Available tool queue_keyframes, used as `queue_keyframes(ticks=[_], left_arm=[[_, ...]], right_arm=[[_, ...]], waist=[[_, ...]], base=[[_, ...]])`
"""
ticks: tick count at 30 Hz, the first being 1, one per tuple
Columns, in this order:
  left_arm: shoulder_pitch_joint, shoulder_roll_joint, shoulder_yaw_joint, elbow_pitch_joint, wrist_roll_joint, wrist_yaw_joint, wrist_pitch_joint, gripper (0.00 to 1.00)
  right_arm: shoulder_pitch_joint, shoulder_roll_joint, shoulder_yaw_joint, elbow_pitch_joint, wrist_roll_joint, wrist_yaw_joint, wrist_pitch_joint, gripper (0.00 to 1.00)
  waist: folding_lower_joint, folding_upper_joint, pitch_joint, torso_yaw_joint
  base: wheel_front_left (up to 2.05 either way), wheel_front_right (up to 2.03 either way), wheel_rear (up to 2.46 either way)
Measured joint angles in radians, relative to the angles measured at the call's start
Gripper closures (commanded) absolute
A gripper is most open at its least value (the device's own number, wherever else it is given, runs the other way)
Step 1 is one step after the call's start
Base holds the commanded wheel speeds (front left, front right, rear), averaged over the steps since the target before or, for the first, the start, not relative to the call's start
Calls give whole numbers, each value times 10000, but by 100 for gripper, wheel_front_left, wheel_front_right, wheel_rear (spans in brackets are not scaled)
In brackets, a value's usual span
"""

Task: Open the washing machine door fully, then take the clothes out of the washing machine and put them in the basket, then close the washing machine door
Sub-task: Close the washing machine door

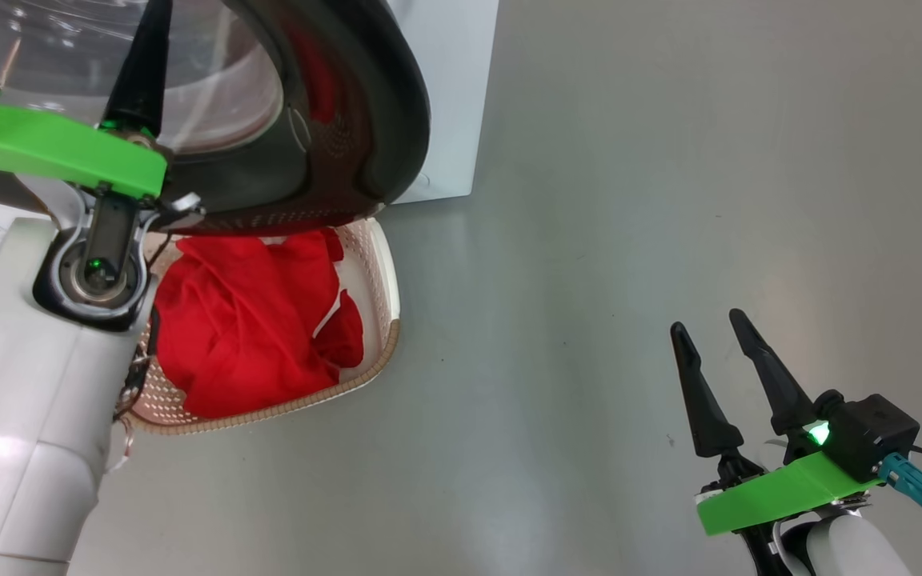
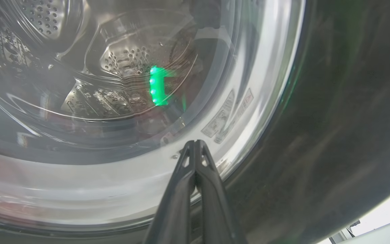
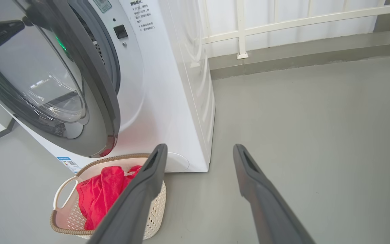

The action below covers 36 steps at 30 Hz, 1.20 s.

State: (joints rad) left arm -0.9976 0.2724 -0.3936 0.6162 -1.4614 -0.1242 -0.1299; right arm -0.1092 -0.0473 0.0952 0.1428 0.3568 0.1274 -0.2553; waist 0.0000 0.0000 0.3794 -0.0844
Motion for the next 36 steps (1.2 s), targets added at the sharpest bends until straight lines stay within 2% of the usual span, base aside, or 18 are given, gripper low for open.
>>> queue_keyframes(ticks=[8,21,22,23,26,27,29,33,36], left_arm=[[267,54,-433,-186,-299,0,-217,100],[3083,349,-1070,-953,-345,0,-1108,100],[3327,376,-1095,-989,-313,0,-1122,95],[3586,393,-1101,-1032,-276,0,-1164,78],[4249,516,-1099,-1189,19,-2,-1197,64],[4452,554,-1058,-1239,192,-2,-1197,54],[4885,575,-738,-1361,558,-2,-1197,25],[5560,575,-278,-1567,1266,-2,-1198,0],[6293,556,176,-1730,1981,-2,-1197,0]], right_arm=[[27,0,-136,12,29,0,0,0],[405,2,-238,270,-75,0,0,0],[473,2,-249,291,-77,0,0,0],[526,2,-265,307,-79,0,0,0],[690,6,-341,336,-144,0,0,0],[727,6,-380,347,-150,0,0,0],[821,6,-441,349,-150,0,0,0],[903,8,-474,374,-151,0,0,0],[987,8,-502,380,-151,0,0,0]], waist=[[0,0,-154,161],[0,0,-992,650],[0,0,-1066,690],[0,0,-1143,730],[0,0,-1354,855],[0,0,-1417,899],[0,0,-1532,982],[0,0,-1695,1084],[0,0,-1868,1153]], base=[[0,0,0],[0,0,0],[0,0,0],[0,0,0],[0,0,0],[0,0,0],[0,0,0],[0,0,0],[0,0,0]])
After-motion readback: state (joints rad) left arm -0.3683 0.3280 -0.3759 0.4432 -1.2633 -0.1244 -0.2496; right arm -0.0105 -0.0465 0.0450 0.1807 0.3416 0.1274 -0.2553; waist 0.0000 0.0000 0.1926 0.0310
